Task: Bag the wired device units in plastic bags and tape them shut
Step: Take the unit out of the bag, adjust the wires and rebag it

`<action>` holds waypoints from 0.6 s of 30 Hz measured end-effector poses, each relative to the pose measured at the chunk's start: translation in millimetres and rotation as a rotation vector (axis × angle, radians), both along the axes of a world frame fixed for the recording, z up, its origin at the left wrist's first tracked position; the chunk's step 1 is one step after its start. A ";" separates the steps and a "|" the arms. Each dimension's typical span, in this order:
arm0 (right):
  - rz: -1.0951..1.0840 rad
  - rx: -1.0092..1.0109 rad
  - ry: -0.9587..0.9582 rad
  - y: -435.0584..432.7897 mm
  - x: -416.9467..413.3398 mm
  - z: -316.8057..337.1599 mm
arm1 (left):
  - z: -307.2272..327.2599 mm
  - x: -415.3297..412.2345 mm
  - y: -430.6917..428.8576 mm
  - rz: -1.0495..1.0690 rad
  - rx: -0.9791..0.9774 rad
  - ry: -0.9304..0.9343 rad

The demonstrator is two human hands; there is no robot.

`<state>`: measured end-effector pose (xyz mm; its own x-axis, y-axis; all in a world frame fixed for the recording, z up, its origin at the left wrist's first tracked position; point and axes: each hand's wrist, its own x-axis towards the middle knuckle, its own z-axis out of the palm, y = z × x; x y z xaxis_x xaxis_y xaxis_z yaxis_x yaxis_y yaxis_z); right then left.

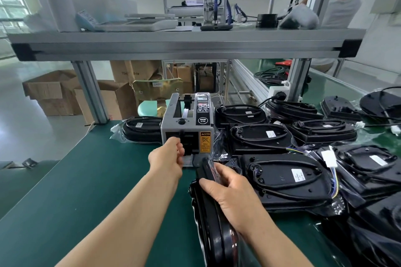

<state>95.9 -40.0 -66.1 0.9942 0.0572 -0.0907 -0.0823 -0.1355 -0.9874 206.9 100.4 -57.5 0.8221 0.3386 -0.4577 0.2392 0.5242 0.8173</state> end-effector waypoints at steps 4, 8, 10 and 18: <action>-0.008 -0.008 -0.001 -0.5 3.5 -2.4 | 12.5 -35.9 21.4 -0.335 0.113 -0.173; 0.005 -0.022 -0.014 -0.2 5.1 -5.3 | 25.7 -69.9 30.5 -0.675 0.247 -0.272; 0.012 -0.008 -0.015 -2.0 5.5 -6.1 | 27.3 -74.8 25.1 -0.760 0.420 -0.274; 0.013 0.057 -0.019 -1.4 6.6 -8.1 | 32.3 -60.7 13.5 -0.819 0.702 -0.273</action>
<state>102.5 -41.3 -74.3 0.9948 0.0751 -0.0682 -0.0622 -0.0796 -0.9949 146.2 113.8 -25.2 0.9596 -0.2398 -0.1469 0.0680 -0.3089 0.9487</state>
